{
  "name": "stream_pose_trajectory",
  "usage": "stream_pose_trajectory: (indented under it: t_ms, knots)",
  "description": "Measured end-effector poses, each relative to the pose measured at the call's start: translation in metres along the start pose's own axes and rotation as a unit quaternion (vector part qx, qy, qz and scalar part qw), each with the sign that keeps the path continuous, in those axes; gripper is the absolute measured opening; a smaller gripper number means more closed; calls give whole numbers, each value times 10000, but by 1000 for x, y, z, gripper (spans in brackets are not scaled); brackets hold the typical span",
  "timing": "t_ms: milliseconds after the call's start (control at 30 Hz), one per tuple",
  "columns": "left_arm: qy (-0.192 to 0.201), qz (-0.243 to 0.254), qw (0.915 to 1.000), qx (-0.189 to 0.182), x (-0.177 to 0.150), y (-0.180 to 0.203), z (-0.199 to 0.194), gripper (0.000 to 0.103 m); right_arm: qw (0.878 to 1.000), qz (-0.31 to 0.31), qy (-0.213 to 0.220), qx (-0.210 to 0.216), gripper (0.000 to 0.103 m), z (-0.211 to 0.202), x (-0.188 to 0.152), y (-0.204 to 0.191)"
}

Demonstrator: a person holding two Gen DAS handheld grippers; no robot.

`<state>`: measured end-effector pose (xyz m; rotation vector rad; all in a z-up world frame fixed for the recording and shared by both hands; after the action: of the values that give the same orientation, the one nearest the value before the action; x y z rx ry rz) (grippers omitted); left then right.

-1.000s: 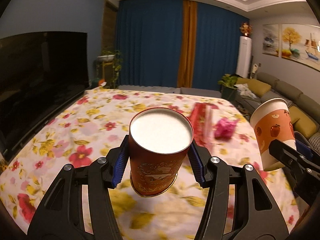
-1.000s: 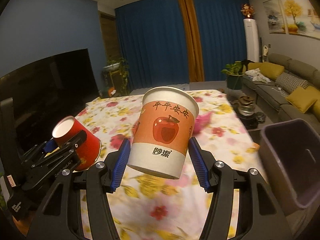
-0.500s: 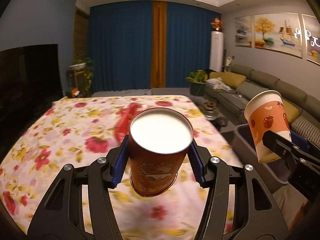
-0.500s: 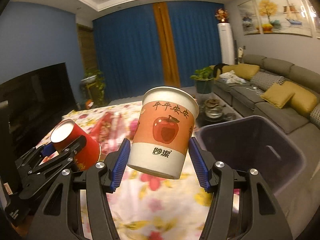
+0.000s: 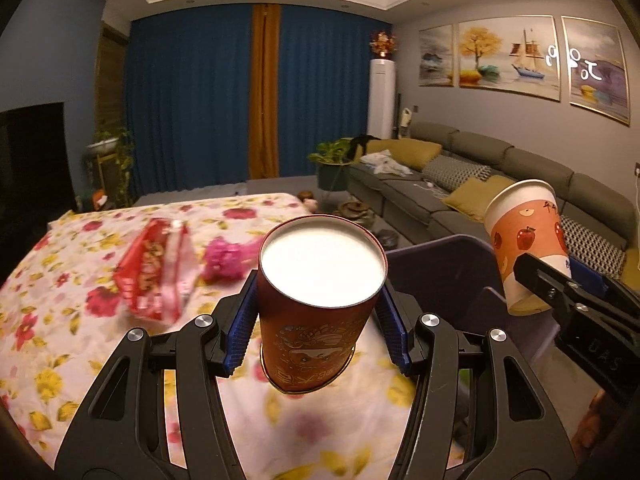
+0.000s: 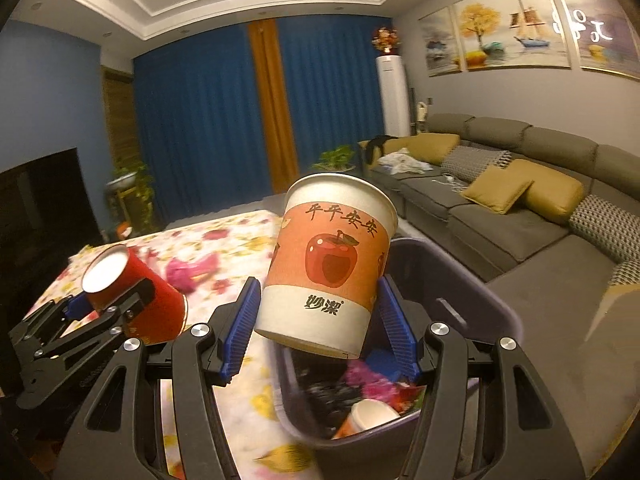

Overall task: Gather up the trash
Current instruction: 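Carry the red cup and apple-print cup over the grey bin with both tools, then open both tools over the grey bin to drop the two cups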

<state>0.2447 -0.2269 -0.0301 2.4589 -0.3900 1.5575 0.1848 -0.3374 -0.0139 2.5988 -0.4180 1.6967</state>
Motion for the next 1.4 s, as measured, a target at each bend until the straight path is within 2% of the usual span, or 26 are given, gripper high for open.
stream_pose_trajectory:
  t_ms: [233,500,1233,1267,1333,1400]
  knots:
    - [-28,99,9996,-276,2,39,21,54,9994,182,18,-293,59,11,-1,40]
    - [-64,189,9984,-532,2,73,43,54,9987,238,65,-439,59,22,-2,61]
    - [-217,227,9958,-854,-9,92,75,55,9983,421,57,-399,60,44,0,68]
    - [-227,226,9955,-895,-10,93,76,55,9982,439,74,-398,61,44,0,68]
    - [-204,260,9951,-934,-10,94,76,55,9982,474,95,-367,69,44,2,68]
    - [-182,272,9948,-962,-11,95,76,57,9977,508,161,-426,69,41,4,71]
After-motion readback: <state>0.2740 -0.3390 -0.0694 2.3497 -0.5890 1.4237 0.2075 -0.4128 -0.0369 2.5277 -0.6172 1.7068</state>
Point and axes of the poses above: each gripper's, at about its wrist camera, not at the fingertips, and z roughly the way its jaws point, y to its right, x to its top, the point moved 9 cm from there along z, roughly the way its jaws point, and after that the axes turned 1 degree about -y, right-handed, at the moved point
